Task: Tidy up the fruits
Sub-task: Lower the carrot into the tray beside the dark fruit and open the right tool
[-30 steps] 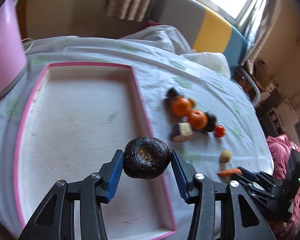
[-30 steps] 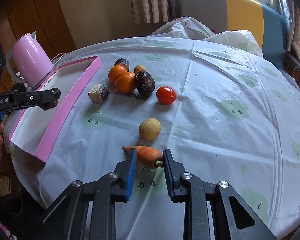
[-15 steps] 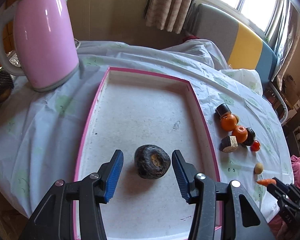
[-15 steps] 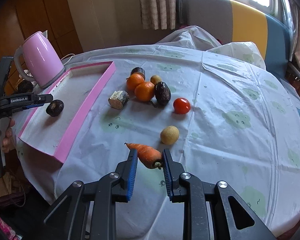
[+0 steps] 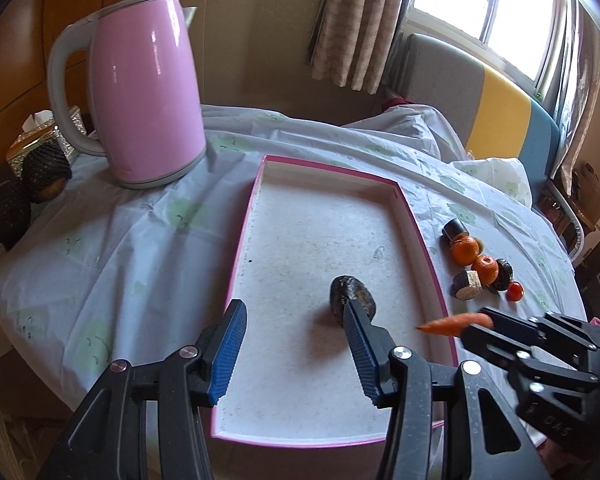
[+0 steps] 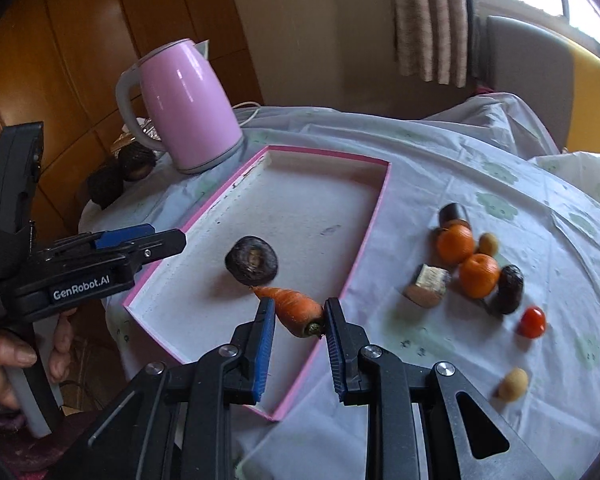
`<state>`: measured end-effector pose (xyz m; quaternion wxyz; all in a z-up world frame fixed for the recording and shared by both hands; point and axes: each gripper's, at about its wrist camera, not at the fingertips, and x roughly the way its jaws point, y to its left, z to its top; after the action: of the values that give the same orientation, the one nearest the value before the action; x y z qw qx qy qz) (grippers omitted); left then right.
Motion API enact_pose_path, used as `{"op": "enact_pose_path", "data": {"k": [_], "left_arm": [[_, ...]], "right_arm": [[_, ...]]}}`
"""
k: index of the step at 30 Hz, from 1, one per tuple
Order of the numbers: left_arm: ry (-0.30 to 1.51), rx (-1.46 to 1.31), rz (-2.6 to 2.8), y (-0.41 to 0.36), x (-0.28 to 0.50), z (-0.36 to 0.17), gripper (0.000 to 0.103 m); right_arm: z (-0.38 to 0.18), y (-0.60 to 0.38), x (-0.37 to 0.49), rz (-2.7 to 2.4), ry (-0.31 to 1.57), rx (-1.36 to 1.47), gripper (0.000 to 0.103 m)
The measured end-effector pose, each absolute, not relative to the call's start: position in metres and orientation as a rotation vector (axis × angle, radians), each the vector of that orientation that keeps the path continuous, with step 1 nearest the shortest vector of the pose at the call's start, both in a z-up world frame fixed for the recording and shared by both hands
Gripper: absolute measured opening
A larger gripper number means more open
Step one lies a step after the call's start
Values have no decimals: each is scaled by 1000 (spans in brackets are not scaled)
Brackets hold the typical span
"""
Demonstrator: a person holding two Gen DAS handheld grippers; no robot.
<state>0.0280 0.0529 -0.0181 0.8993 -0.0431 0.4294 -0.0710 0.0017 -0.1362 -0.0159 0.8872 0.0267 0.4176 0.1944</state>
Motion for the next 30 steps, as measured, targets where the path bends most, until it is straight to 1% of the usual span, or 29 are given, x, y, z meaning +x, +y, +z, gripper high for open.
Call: {"op": "enact_pose_path", "data": {"k": [5, 10, 11, 12, 13, 16, 18, 30], "left_arm": [[888, -101, -131, 63, 24, -20, 51], [900, -111, -132, 67, 24, -24, 51], [902, -113, -133, 66, 23, -25, 51], [904, -114, -136, 66, 23, -25, 51], [906, -115, -139, 65, 23, -26, 51], [908, -109, -147, 60, 22, -26, 51], [910, -106, -155, 57, 21, -27, 51], [929, -78, -223, 35, 16, -29, 51]], "right_arm": [[-26, -99, 19, 443, 901, 3, 25], [-37, -88, 35, 421, 921, 0, 26], [-37, -88, 37, 412, 924, 4, 29], [-38, -90, 37, 402, 925, 9, 33], [-38, -93, 35, 390, 922, 11, 34], [-37, -101, 31, 360, 914, 18, 35], [-35, -107, 27, 335, 903, 23, 38], [-35, -160, 0, 186, 882, 118, 39]]}}
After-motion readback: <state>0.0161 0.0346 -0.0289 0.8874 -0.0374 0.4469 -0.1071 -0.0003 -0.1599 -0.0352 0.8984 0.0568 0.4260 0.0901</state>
